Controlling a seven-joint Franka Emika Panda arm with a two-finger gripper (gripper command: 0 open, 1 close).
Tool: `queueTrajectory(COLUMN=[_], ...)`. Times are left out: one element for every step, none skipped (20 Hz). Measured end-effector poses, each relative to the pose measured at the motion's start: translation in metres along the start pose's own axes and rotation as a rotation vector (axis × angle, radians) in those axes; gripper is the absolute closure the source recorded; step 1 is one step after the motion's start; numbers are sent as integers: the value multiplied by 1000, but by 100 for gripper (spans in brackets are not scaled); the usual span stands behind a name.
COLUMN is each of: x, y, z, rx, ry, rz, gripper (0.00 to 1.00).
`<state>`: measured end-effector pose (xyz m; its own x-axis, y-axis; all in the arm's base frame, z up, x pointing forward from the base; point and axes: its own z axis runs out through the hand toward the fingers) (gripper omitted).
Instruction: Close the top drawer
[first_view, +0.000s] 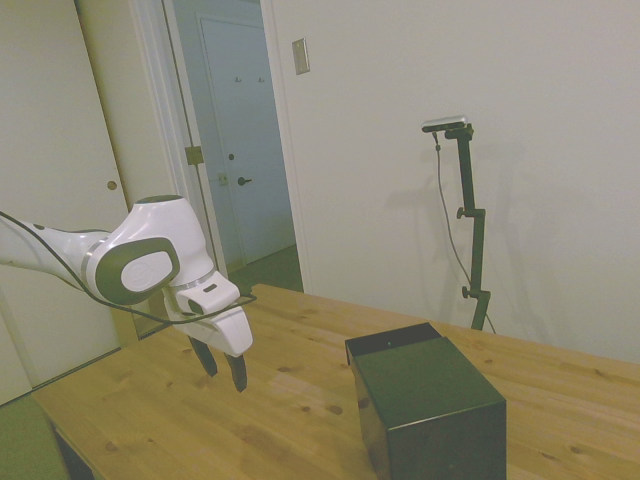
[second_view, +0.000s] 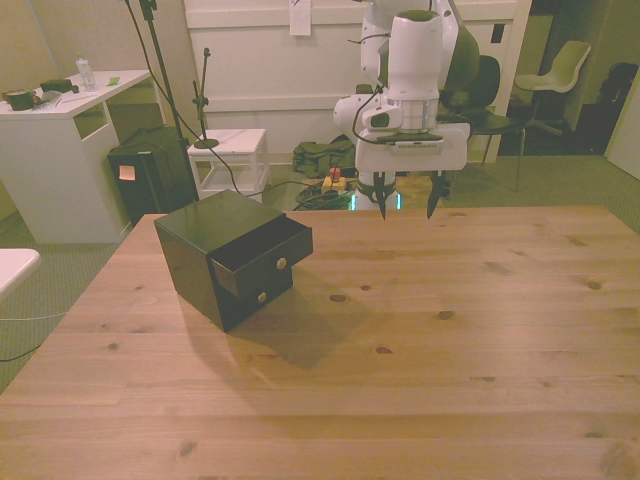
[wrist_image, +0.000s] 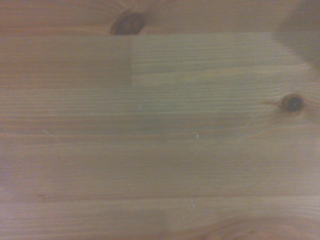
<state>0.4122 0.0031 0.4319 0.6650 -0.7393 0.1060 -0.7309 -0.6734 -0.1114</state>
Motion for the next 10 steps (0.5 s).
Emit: queueTrajectory(x=[0,0,2,7,13,21,28,36,45,53], y=[0,0,1,2,3,3,3,1,-1,-4], z=[0,0,0,-1,-3,-6,-8,-11,-13,-14], rx=[0,0,1,5,11,17,20,26,32,39], ry=[0,0,1,6,13,20,30,47,65,79], rz=[0,1,8,19,31,41,47,52,60,68], gripper=[0,0,0,0,0,0,0,0,0,0])
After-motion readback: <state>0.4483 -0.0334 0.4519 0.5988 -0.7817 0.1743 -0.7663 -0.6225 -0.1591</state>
